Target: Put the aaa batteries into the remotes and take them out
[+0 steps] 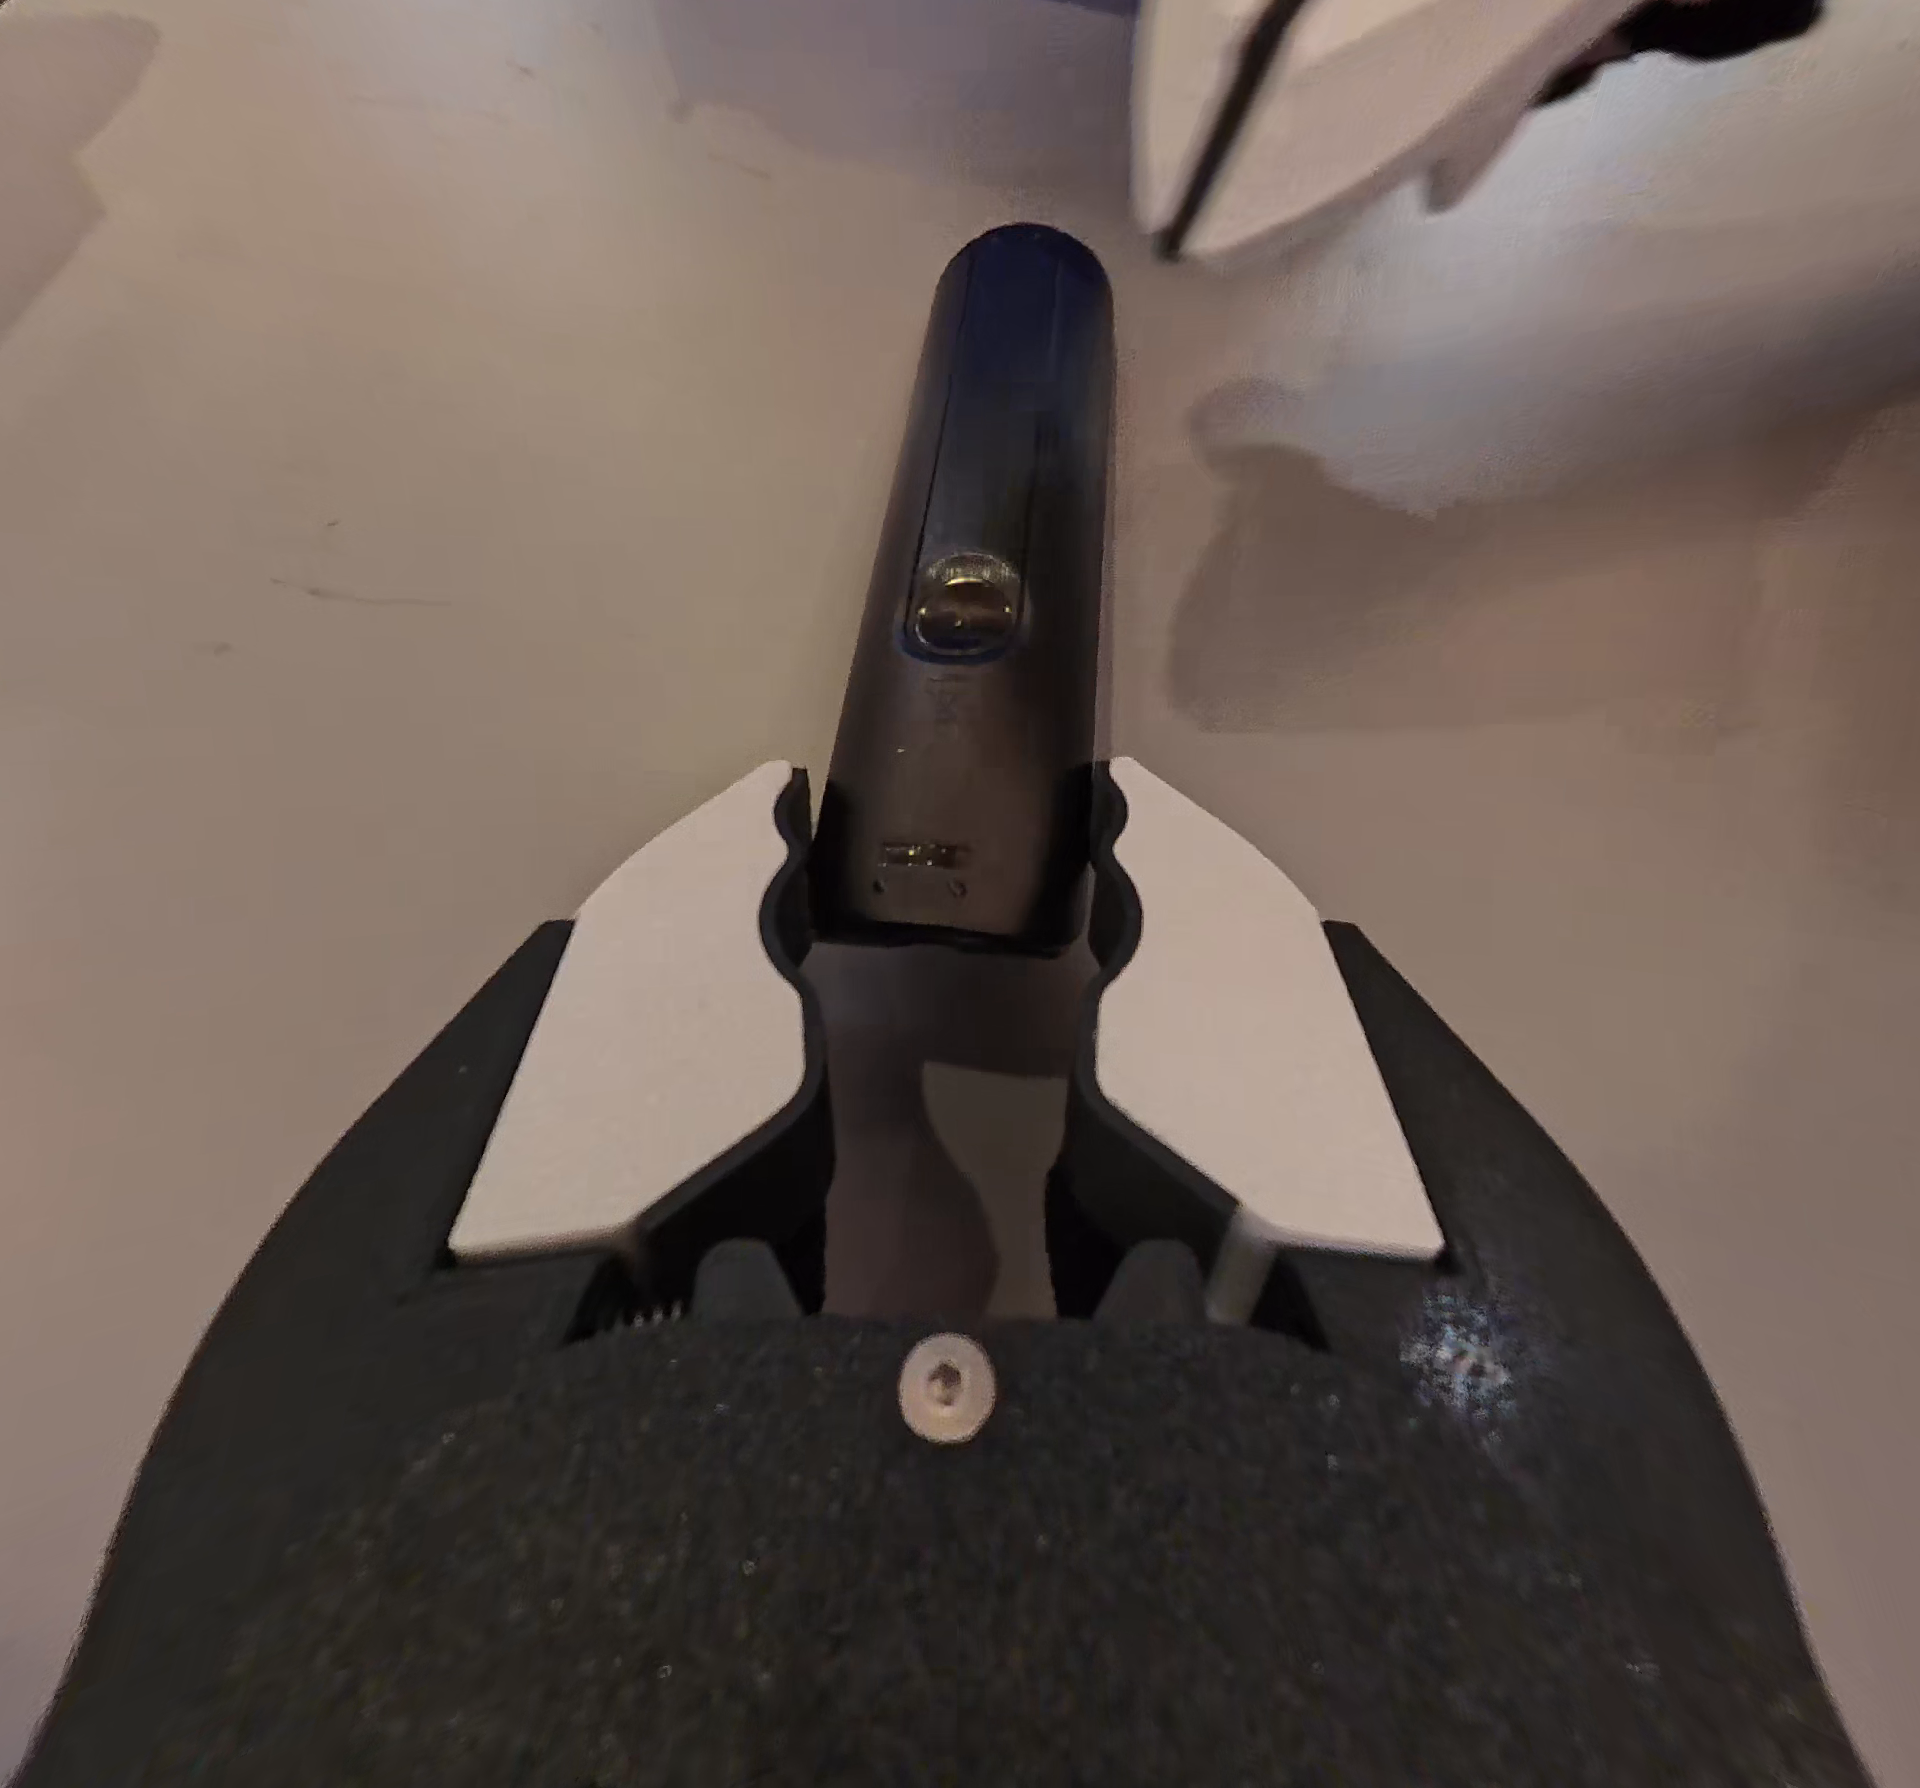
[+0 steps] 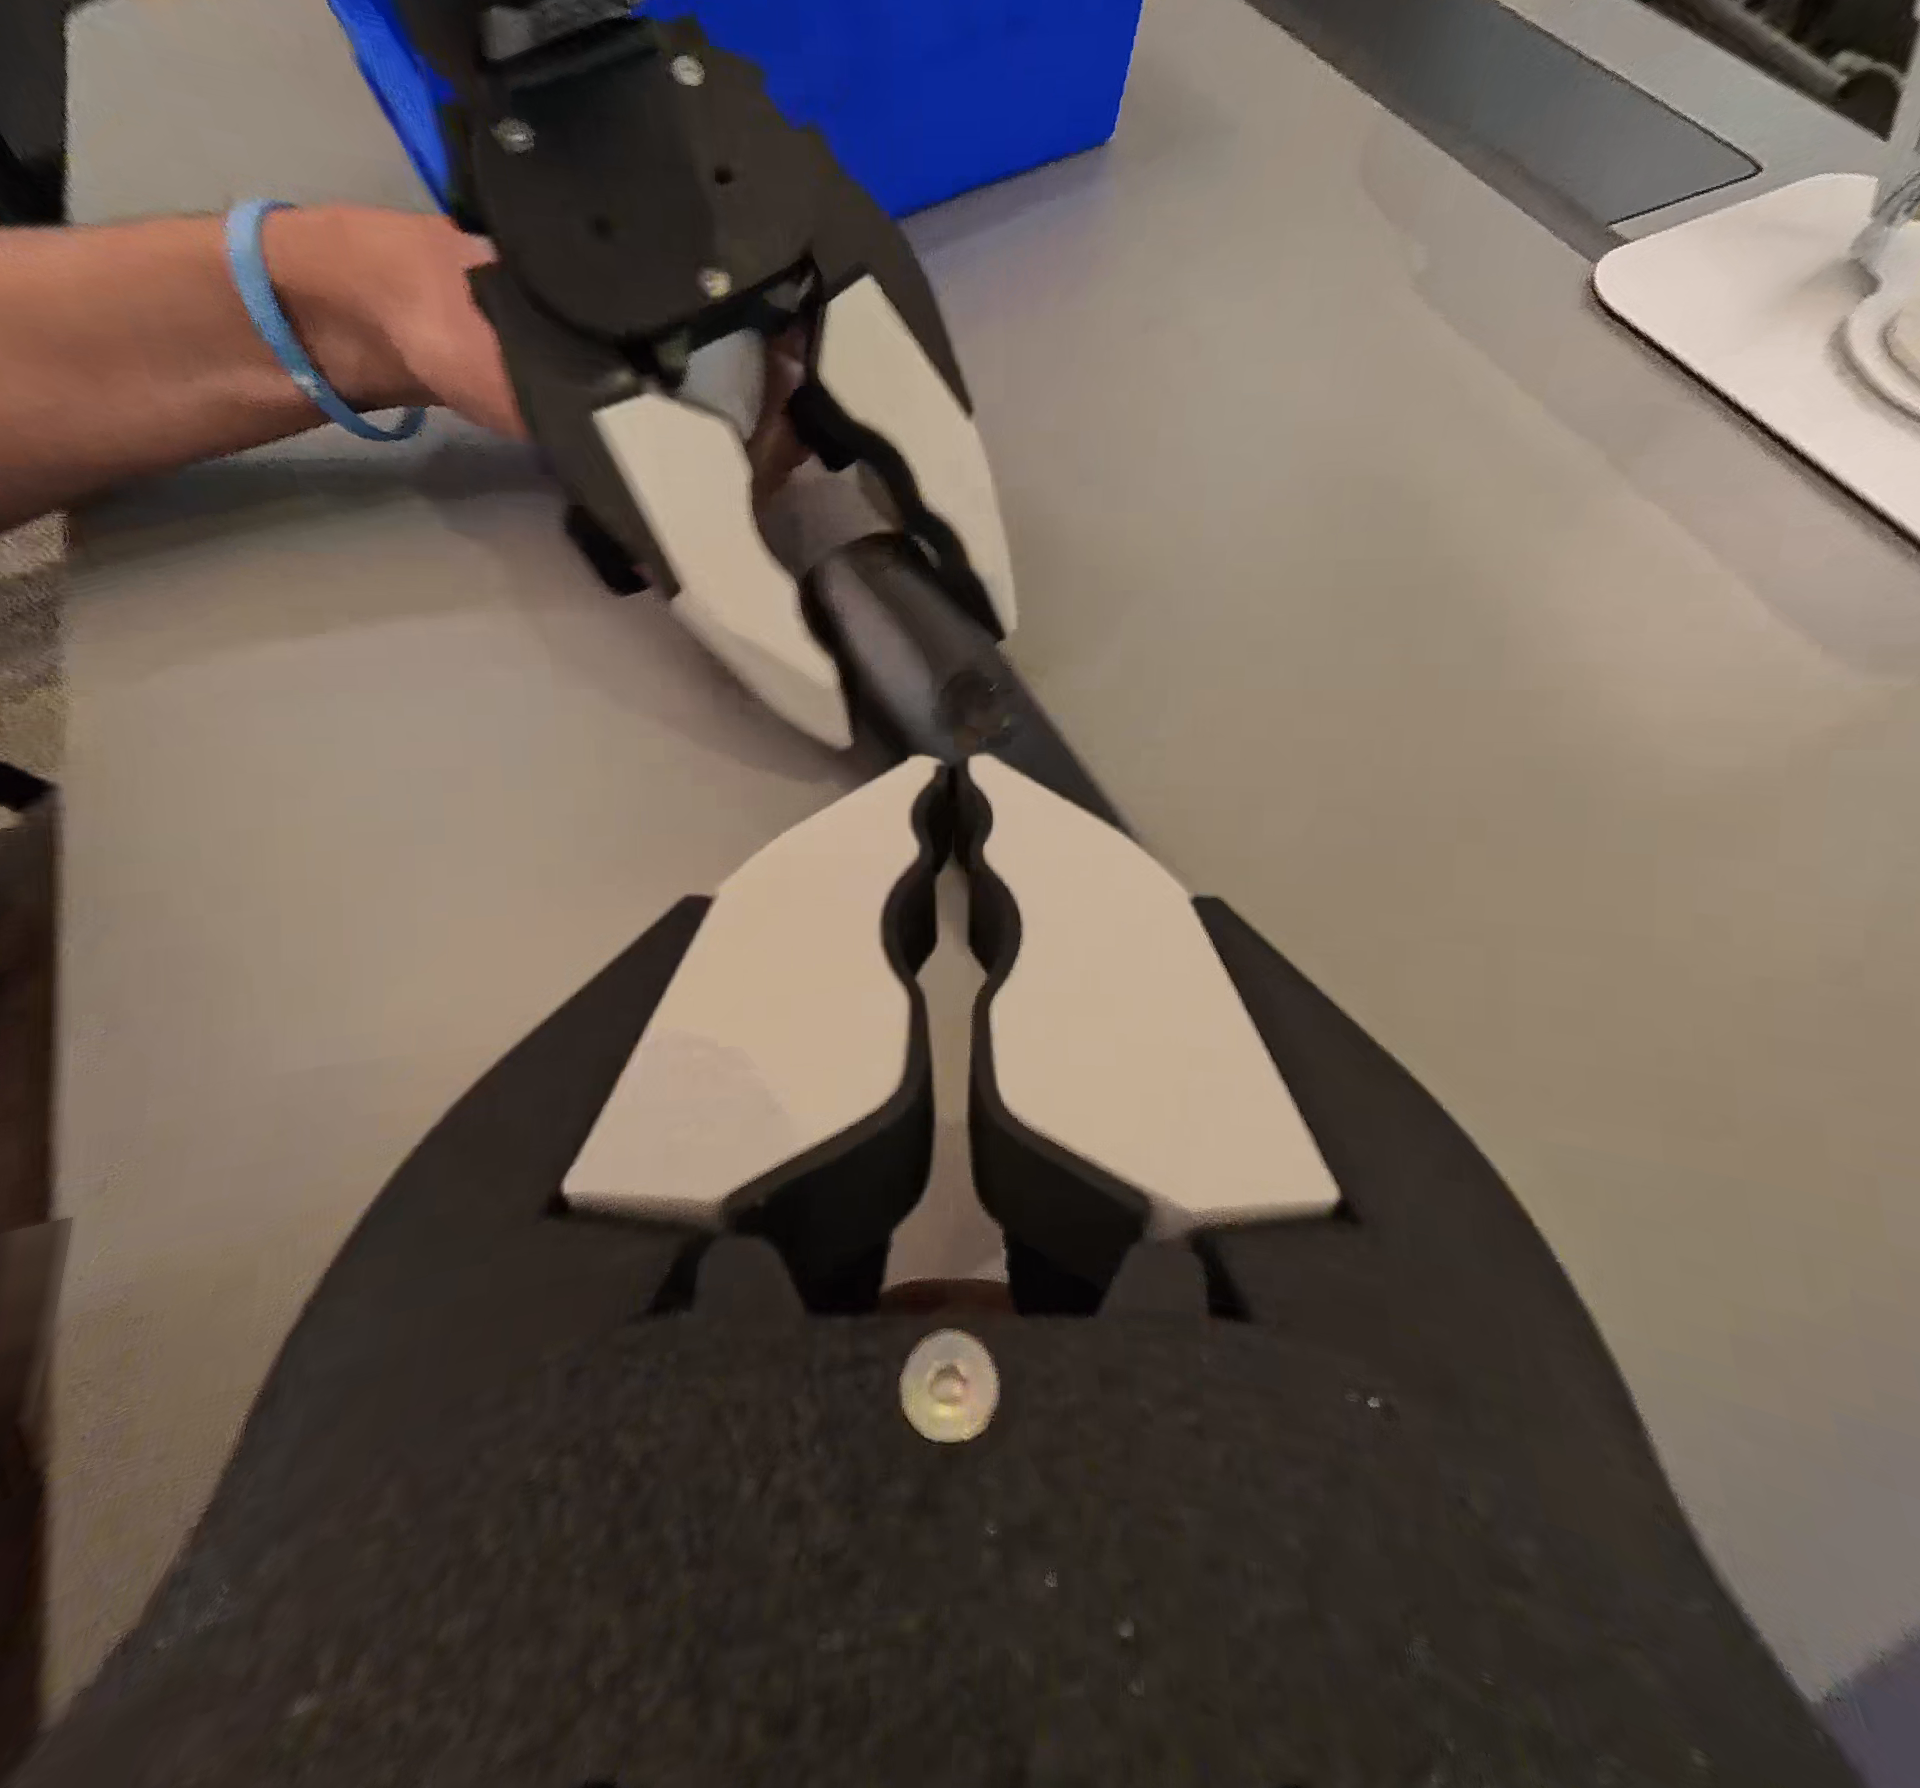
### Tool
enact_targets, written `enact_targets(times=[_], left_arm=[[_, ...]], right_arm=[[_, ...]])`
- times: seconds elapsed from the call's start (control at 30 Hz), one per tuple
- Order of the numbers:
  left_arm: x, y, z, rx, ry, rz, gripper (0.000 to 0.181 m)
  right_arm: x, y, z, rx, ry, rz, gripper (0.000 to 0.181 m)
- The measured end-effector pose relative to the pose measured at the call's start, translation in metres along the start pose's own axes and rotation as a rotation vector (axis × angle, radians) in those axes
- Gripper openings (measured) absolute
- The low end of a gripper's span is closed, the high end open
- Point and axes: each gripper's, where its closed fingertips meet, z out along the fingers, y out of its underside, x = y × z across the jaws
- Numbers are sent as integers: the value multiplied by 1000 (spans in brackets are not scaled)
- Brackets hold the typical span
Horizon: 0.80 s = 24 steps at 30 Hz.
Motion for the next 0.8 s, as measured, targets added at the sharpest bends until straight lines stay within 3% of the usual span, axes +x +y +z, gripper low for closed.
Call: enact_targets(times=[0.2, 0.4, 0.6, 0.8], left_arm=[[0, -3, -2, 24, 11, -13, 51], [-1, -6, -6, 52, 40, -51, 51], [3, 11, 7, -89, 13, 18, 49], [6, 13, 9, -105, 38, 9, 46]], right_arm=[[6, -1, 45, -175, -142, -51, 0], [5, 10, 55, -271, -201, -55, 0], [1, 23, 63, -365, -219, -70, 0], [2, 26, 65, -416, -186, -155, 1]])
